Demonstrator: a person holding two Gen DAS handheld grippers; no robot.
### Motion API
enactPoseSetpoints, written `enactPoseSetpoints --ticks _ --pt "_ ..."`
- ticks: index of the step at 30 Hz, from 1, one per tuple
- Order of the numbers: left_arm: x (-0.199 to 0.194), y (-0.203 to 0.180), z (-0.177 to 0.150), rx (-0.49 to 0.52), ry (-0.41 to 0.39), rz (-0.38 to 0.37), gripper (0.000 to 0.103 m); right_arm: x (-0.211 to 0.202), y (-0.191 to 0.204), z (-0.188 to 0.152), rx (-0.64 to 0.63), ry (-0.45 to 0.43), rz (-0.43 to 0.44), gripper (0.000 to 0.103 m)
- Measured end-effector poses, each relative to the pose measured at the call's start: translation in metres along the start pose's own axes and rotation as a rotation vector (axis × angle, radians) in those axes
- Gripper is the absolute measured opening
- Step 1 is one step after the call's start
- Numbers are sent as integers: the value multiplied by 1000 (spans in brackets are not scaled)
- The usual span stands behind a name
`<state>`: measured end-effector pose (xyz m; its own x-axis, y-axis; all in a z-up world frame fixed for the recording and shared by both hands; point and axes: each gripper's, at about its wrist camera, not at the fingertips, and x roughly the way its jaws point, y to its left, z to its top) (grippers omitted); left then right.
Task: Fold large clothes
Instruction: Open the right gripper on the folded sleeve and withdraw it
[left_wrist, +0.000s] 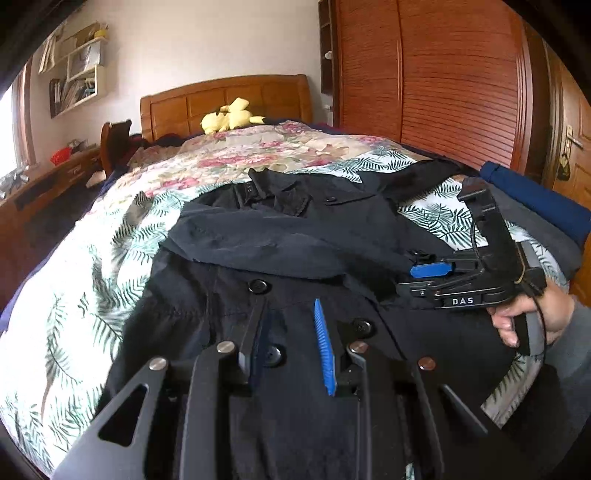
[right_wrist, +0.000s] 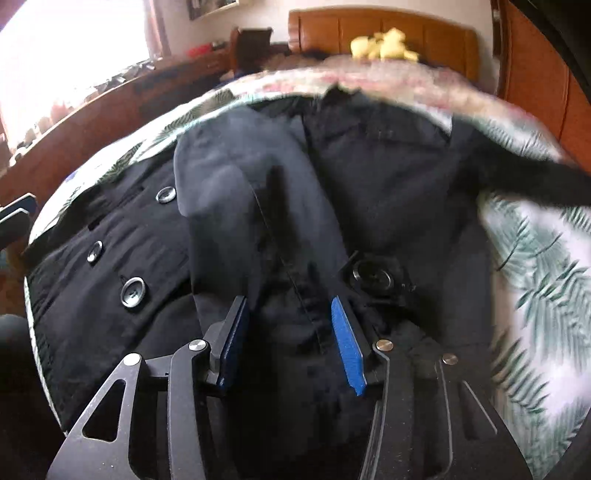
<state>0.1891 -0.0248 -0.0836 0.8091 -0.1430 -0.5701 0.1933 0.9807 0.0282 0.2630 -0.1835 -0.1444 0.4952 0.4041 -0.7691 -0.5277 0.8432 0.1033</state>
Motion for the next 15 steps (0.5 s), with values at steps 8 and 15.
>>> enactPoseSetpoints --ticks 8,15 --pt "30 -2 13 26 -9 -24 23 -2 4 -4 -16 -10 -15 47" --pt "73 -3 37 28 -28 -66 23 -2 2 -3 -9 -16 -6 47"
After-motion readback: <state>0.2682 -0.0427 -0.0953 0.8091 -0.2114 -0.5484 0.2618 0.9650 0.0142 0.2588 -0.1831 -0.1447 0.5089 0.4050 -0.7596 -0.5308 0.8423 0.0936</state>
